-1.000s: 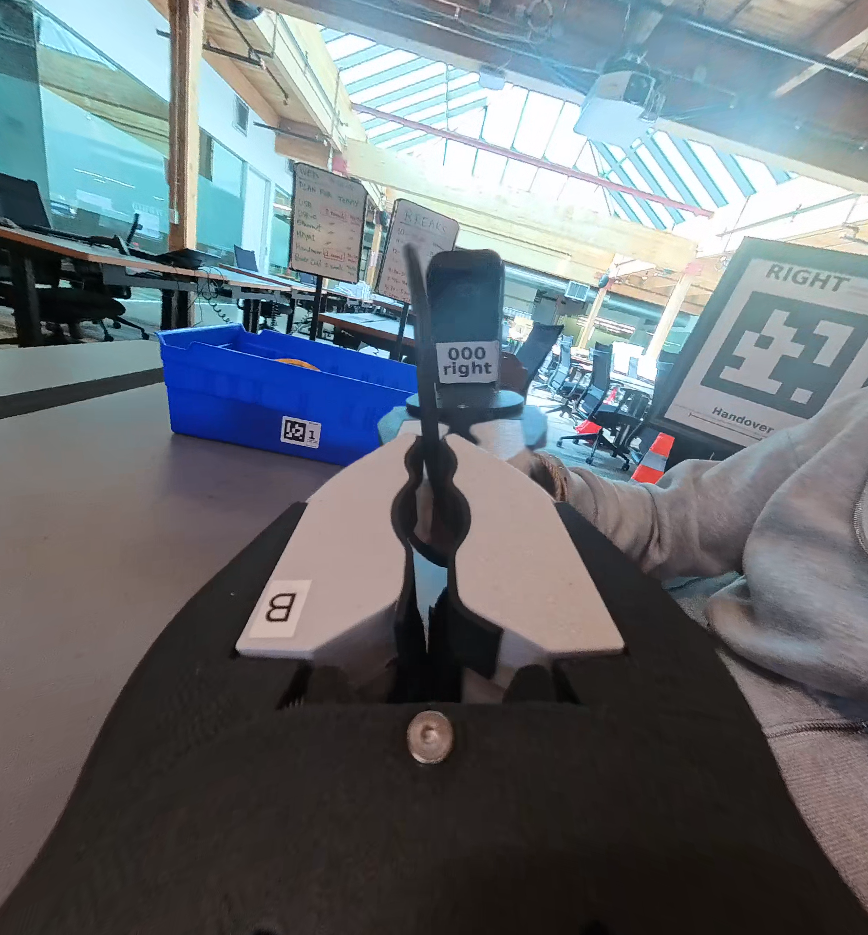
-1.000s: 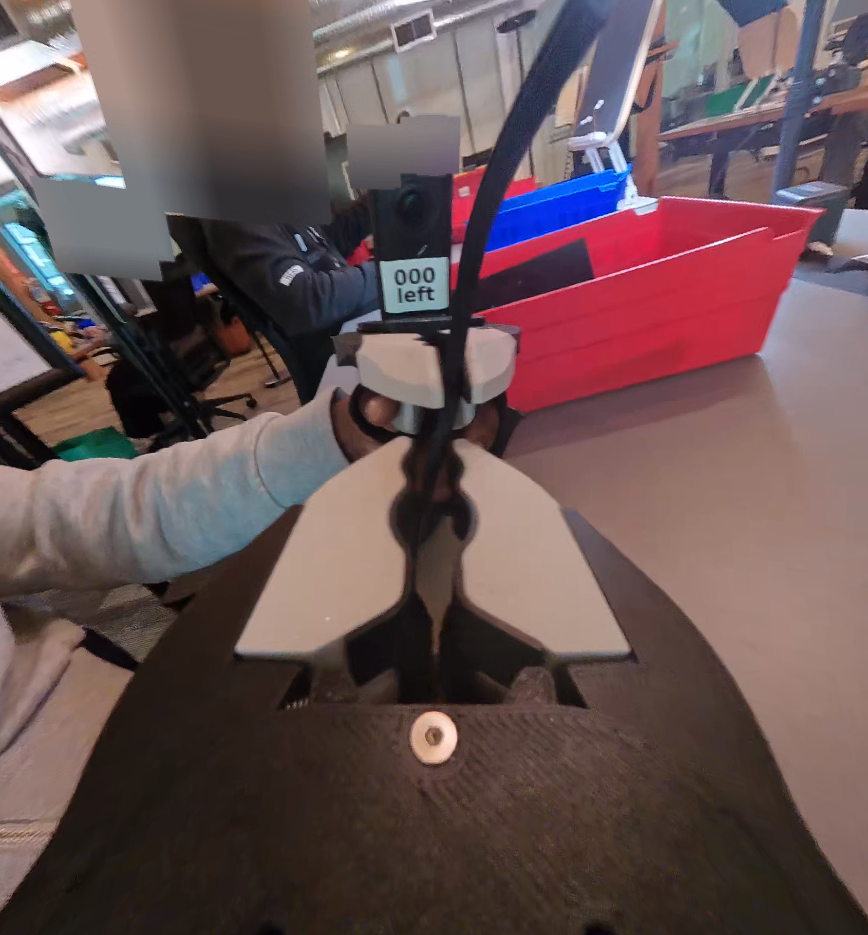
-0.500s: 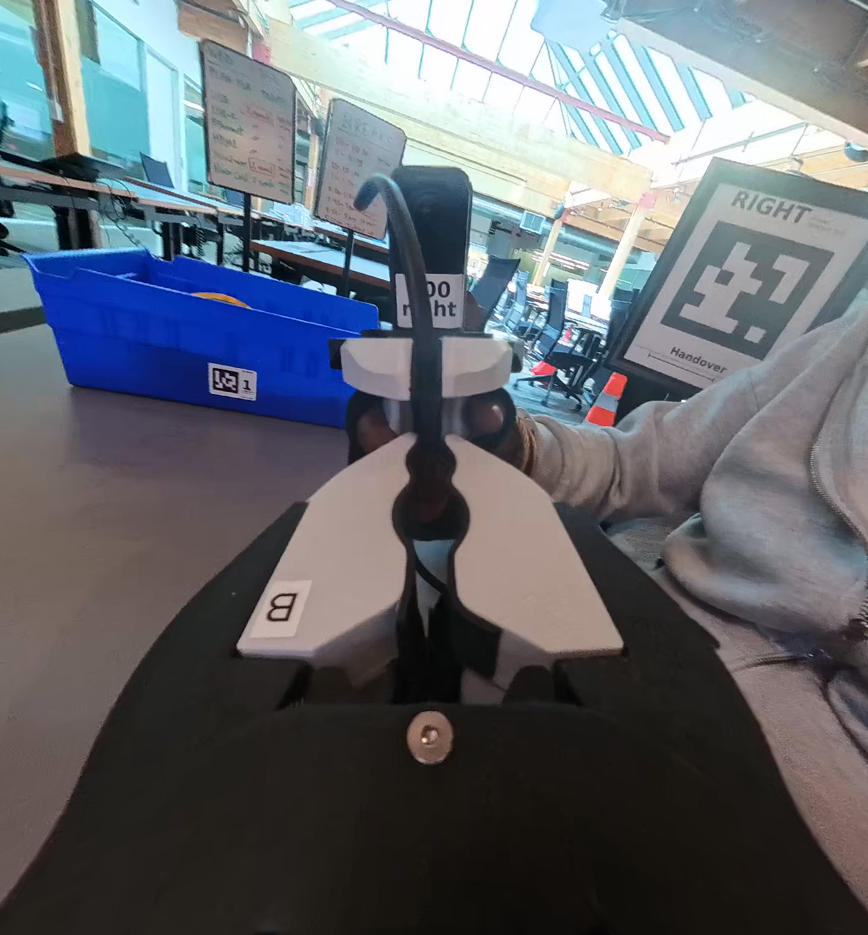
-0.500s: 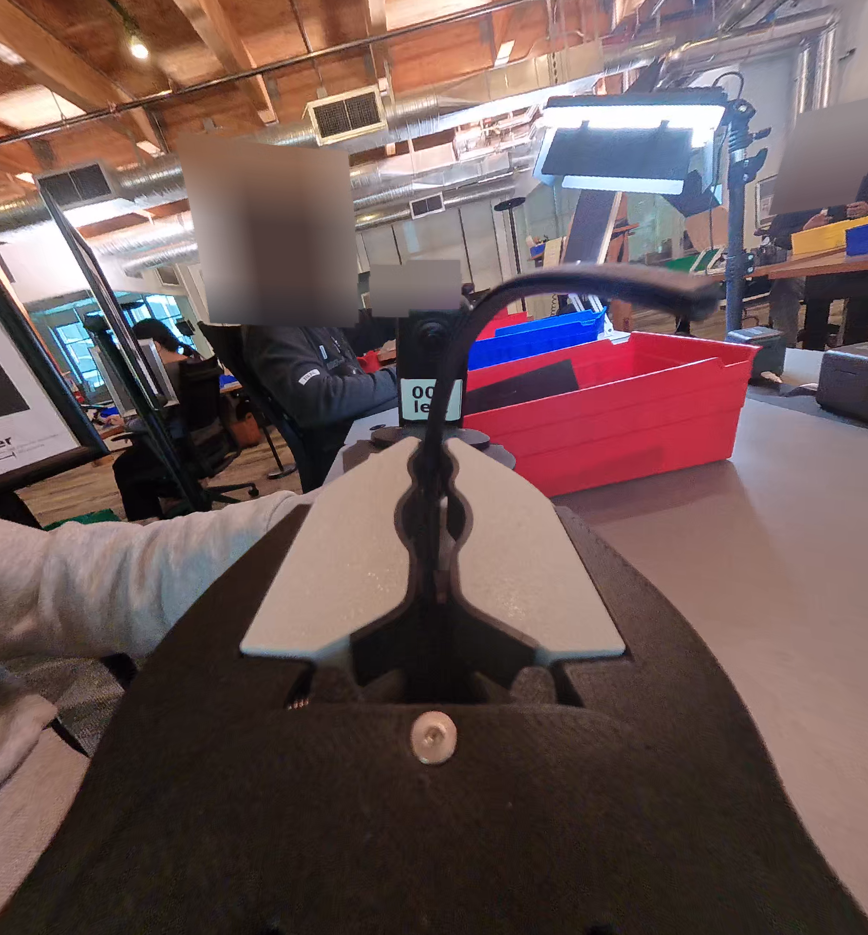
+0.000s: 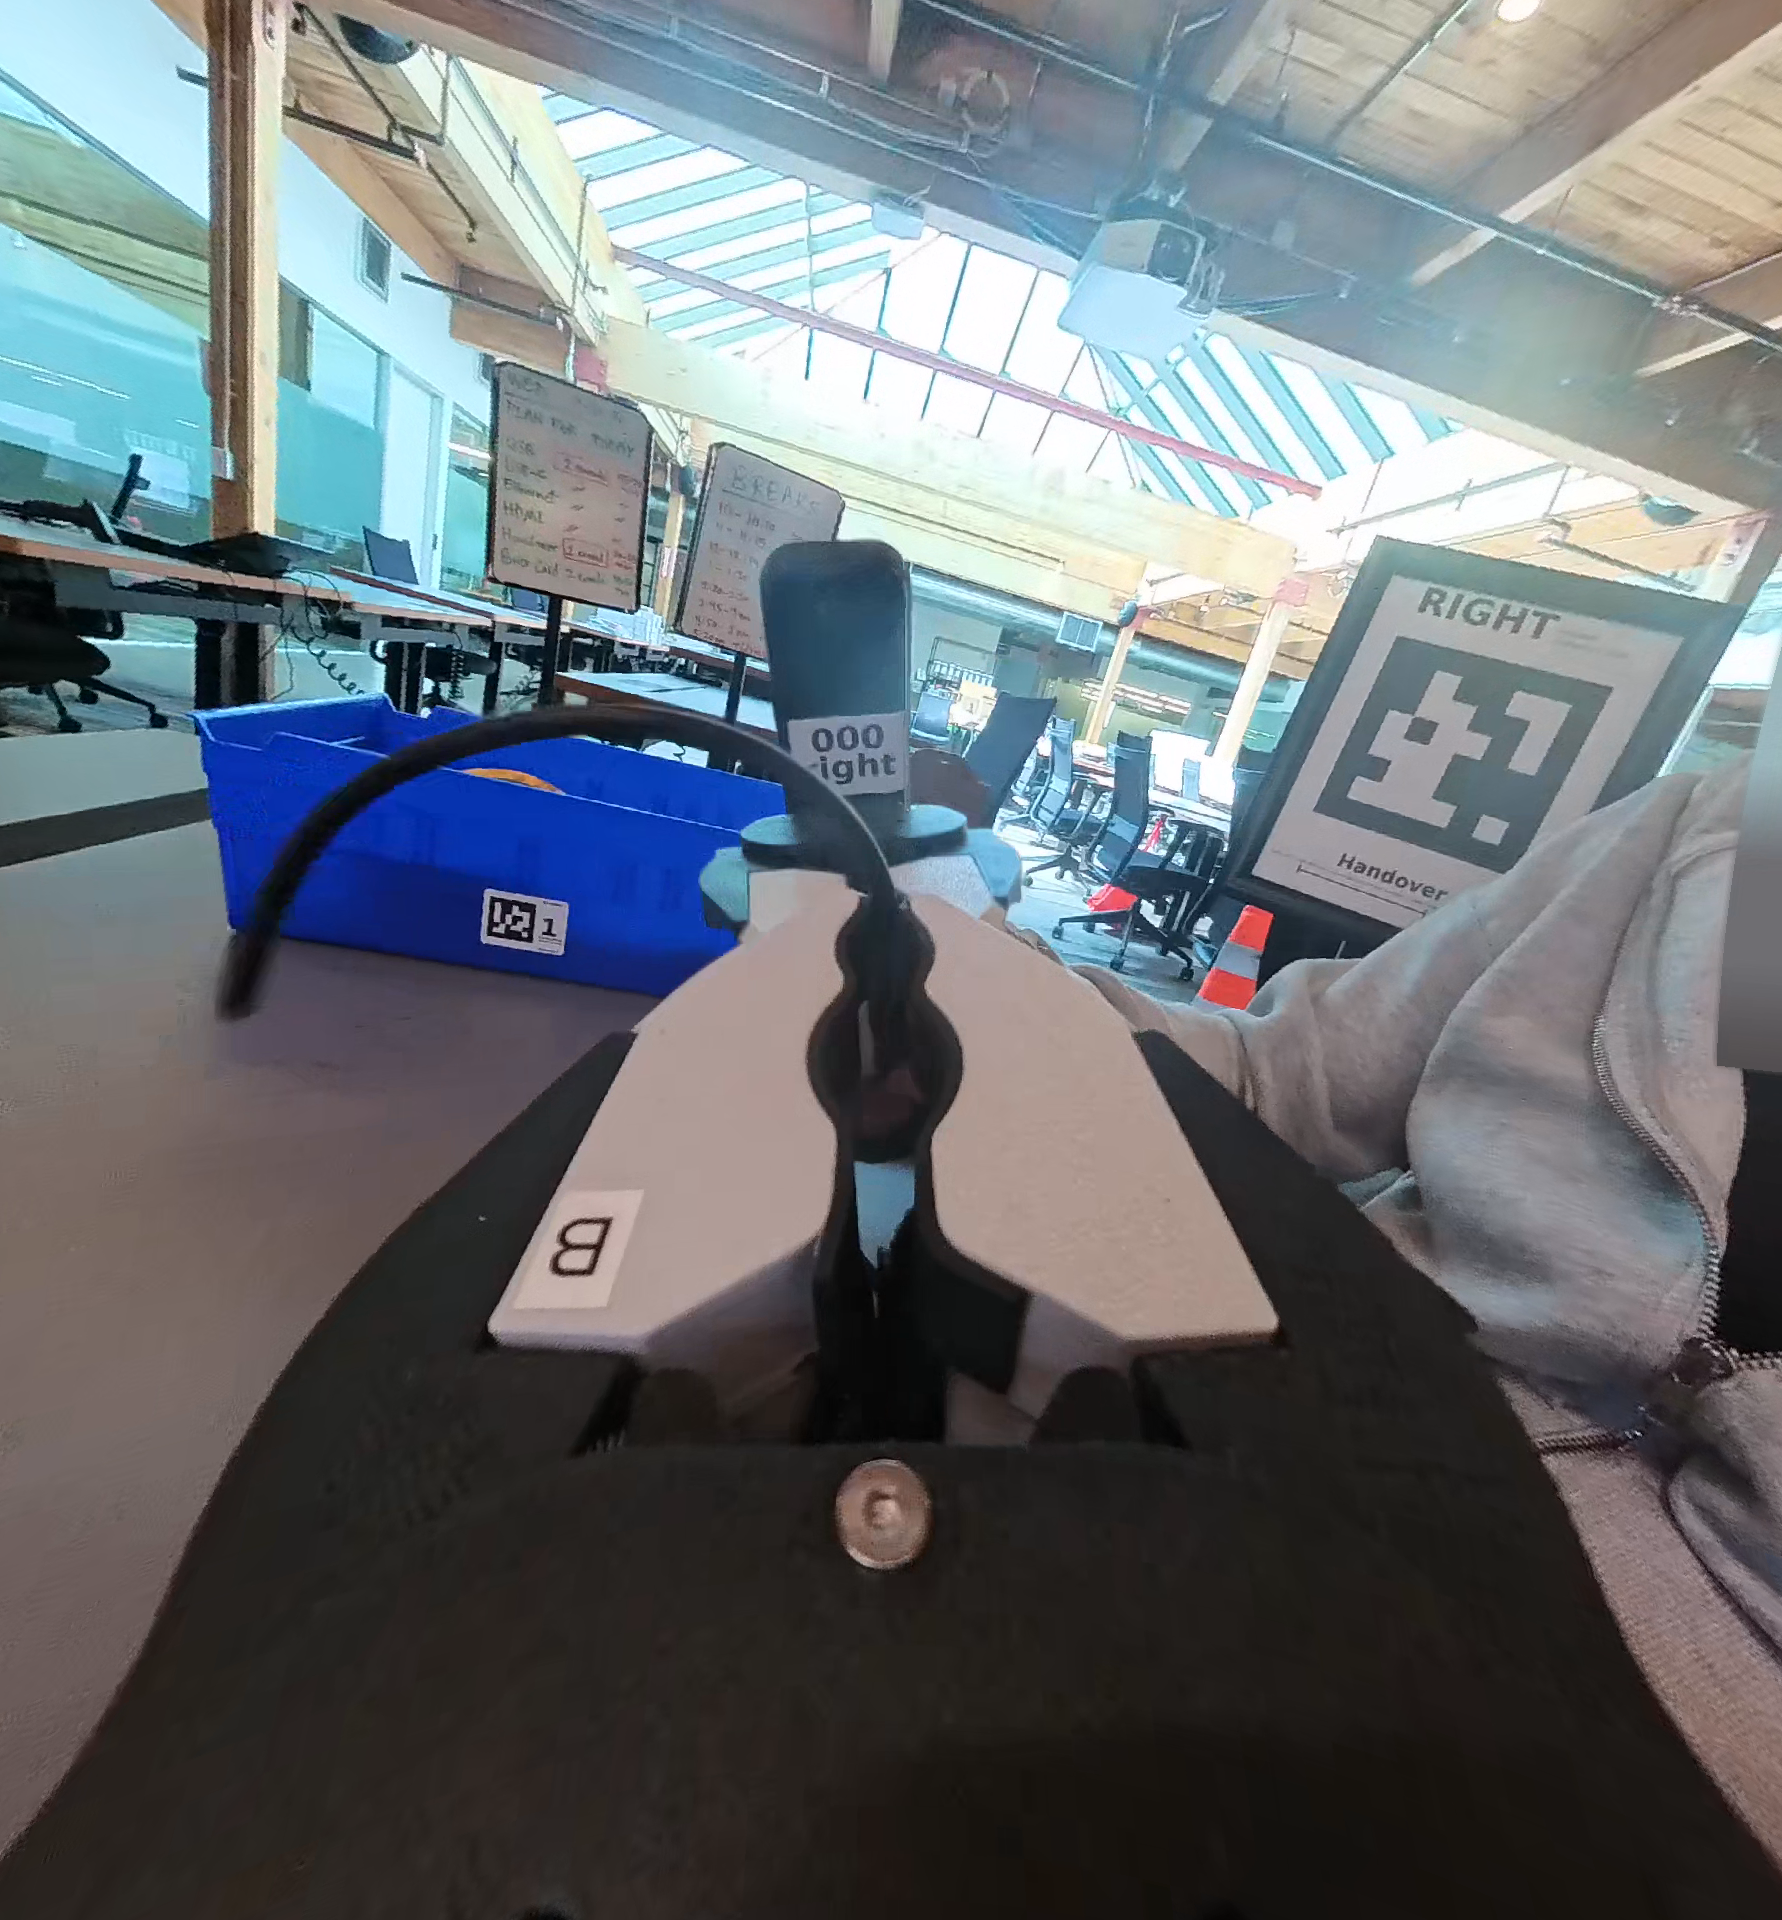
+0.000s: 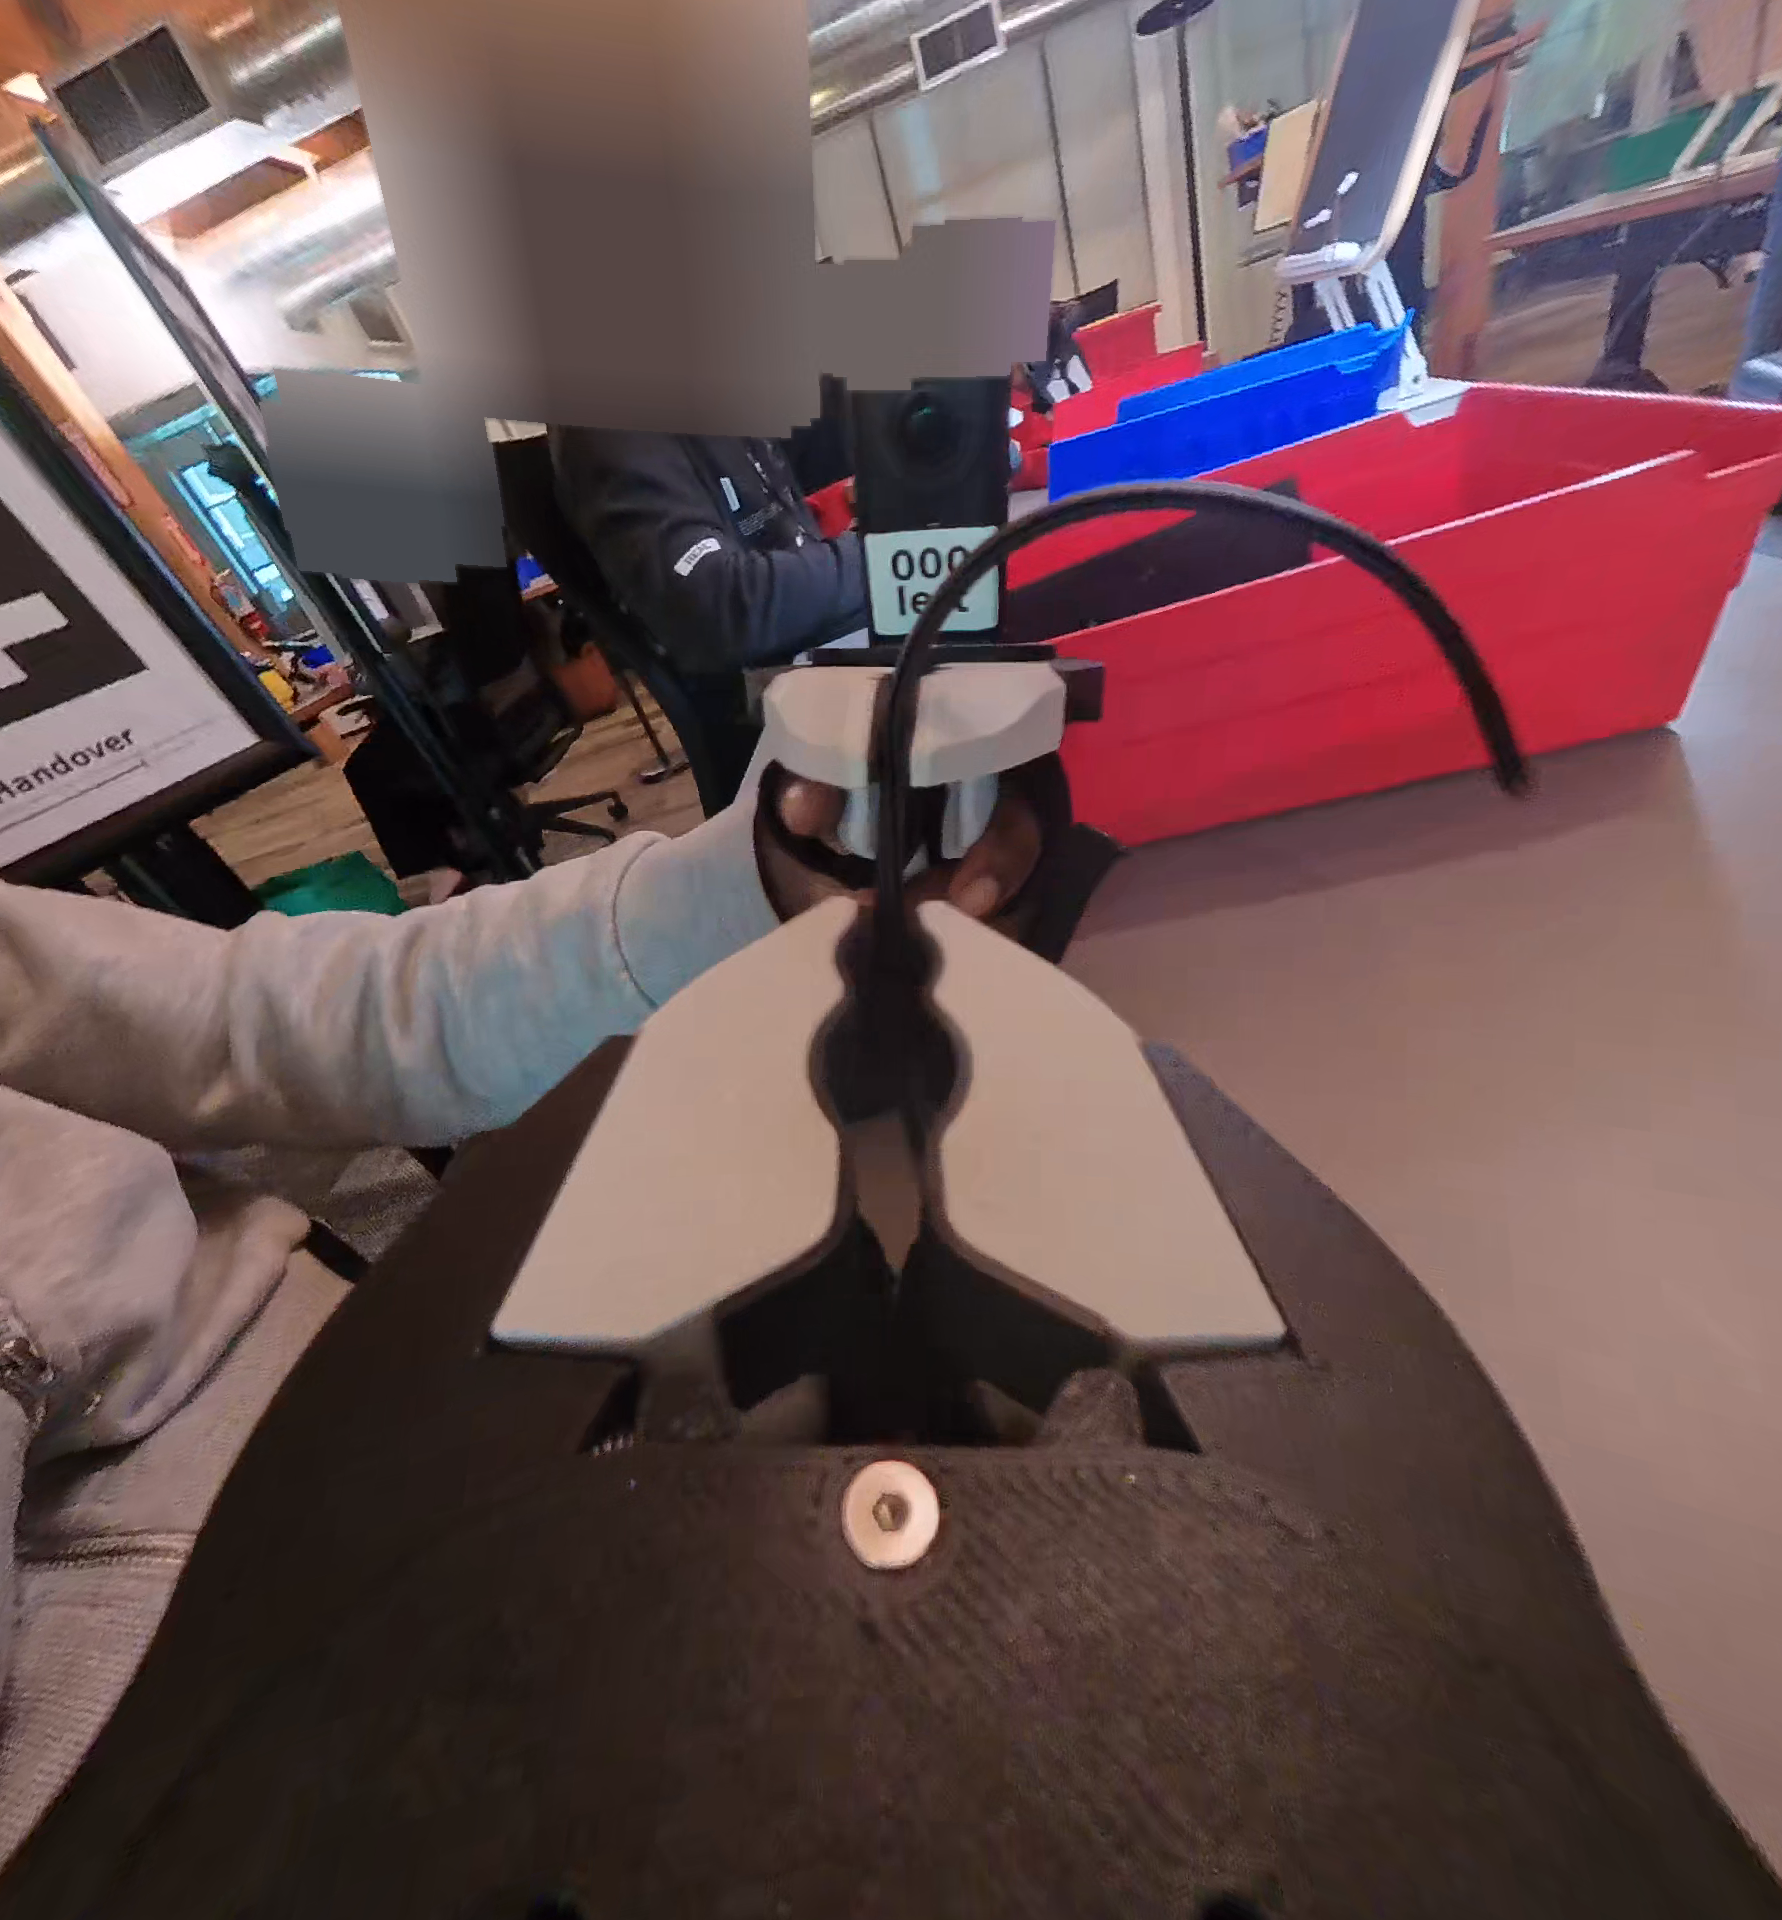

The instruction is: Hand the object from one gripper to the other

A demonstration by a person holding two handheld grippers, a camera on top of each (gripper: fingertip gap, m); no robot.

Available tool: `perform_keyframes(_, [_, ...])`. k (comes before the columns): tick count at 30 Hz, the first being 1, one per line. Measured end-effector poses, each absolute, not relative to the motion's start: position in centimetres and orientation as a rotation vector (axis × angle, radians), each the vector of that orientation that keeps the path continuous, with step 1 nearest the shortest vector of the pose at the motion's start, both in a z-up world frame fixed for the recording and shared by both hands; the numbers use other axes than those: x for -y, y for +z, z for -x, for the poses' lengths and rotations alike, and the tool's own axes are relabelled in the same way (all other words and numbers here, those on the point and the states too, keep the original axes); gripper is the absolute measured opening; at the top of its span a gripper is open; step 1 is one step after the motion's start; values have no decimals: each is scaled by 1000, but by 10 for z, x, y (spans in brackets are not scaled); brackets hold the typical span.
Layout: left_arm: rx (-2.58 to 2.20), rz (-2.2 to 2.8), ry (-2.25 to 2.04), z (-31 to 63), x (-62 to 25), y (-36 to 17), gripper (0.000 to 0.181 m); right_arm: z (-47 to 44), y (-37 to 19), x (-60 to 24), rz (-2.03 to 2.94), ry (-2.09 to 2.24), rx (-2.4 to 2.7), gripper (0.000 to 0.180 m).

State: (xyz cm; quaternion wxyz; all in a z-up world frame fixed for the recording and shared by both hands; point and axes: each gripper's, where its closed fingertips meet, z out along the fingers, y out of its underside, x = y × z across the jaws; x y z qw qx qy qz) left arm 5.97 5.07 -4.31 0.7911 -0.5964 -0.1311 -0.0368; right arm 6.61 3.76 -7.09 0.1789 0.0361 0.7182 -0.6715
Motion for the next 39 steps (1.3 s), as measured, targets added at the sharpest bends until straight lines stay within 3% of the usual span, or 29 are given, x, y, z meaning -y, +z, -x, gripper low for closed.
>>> perform_keyframes(3, [287,1259,-82,-59,-50,-40,7,-70,-67,-38,-50,-1941,-2025,5])
perform_keyframes(6, [309,1297,-71,-57,-54,-45,31,-64,-49,-42,-104,-2058,-1891,5])
perform_keyframes(8, [290,1364,-70,-61,-64,-54,34,-56,-39,-44,-164,-2152,-1780,5])
perform_keyframes(14, [299,1465,-20,-58,-80,-72,22,-59,-39,-34,-163,-2213,-1783,5])
perform_keyframes(16, [269,1450,-32,-61,-78,-69,8,-61,-42,-31,-151,-2218,-1815,5])
perform_keyframes(19, [260,1462,-12,-62,-77,-68,6,-58,-41,-32,-174,-2227,-1812,6])
perform_keyframes(24, [259,1340,-20,-61,-57,-48,6,-51,-45,-42,-196,-2138,-1908,34])
perform_keyframes(27, [273,1306,-35,-60,-53,-44,5,-60,-63,-44,-114,-1941,-2019,39])
perform_keyframes(29, [279,1315,-28,-58,-53,-46,6,-64,-71,-42,-92,-1881,-2057,34])
perform_keyframes(31, [275,1312,-39,-60,-54,-45,6,-65,-78,-39,-55,-1884,-2121,7])
perform_keyframes(34, [288,1287,-20,-57,-52,-42,9,-64,-75,-38,-25,-1951,-2147,6])
perform_keyframes(36, [299,1300,-11,-56,-54,-44,27,-61,-63,-40,-67,-2024,-2055,5])
perform_keyframes(39, [299,1391,-41,-59,-65,-58,32,-56,-47,-44,-115,-2141,-1910,5])
